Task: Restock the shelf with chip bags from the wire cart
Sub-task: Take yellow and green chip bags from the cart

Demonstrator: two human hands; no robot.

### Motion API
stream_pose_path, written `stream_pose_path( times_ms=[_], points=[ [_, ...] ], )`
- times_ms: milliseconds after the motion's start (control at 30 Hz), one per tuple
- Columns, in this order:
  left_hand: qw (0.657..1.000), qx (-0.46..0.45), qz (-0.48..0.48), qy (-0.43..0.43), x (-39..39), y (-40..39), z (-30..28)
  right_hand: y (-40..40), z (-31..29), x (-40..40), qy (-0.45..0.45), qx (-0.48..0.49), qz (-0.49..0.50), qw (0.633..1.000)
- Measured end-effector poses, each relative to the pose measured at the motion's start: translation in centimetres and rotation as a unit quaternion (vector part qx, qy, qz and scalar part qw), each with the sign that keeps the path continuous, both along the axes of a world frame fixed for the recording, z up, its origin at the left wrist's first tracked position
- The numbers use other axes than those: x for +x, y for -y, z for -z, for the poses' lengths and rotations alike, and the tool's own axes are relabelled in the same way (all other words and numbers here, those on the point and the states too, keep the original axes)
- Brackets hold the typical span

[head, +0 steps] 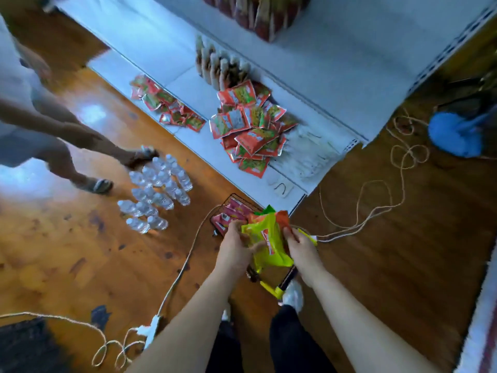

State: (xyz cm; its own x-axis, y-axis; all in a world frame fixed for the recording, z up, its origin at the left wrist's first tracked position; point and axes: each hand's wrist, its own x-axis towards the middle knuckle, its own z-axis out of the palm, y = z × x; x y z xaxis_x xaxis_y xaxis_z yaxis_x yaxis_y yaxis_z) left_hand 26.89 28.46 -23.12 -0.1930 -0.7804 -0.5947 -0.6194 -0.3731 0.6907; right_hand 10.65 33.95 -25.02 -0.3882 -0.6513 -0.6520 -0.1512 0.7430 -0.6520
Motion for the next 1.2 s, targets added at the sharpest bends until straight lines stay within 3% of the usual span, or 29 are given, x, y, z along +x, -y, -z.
stream_pose_path(
  times_ms=[133, 300, 400, 533, 667, 867, 1000, 1200],
  points=[
    [0.965, -0.13, 0.183, 0.136, -5.6, 0.1, -6.8, -3.1, -7.3, -5.4, 0.075, -0.053, 0.125, 0.988],
    [0.868, -0.229, 0.42, 0.131, -16.8, -2.7, -13.1, -9.8, -16.5, -16.2, 0.103, -0.114, 0.109, 0.982],
    [0.902, -0.114, 0.416, 0.005, -25.9, -7.0, -15.7, -16.2, -20.6, -23.8, 0.085, -0.182, 0.181, 0.963],
    [0.924, -0.015, 0.355, -0.142, -38.2, -15.4, -18.8, -25.9, -23.2, -32.8, 0.111, -0.279, 0.356, 0.885],
    [0.908, 0.038, 0.367, -0.196, -49.8, -24.5, -20.4, -34.3, -24.0, -40.0, 0.055, -0.279, 0.391, 0.875],
    [0.873, 0.143, 0.398, -0.243, -63.7, -34.0, -21.0, -43.7, -23.9, -50.0, -0.02, -0.293, 0.472, 0.831],
    [0.846, 0.183, 0.438, -0.241, -72.7, -38.4, -19.9, -48.0, -22.6, -57.2, -0.026, -0.297, 0.571, 0.765],
    [0.773, 0.133, 0.58, -0.221, -89.5, -42.0, -15.7, -51.7, -18.6, -69.8, -0.044, -0.263, 0.709, 0.653]
  ],
)
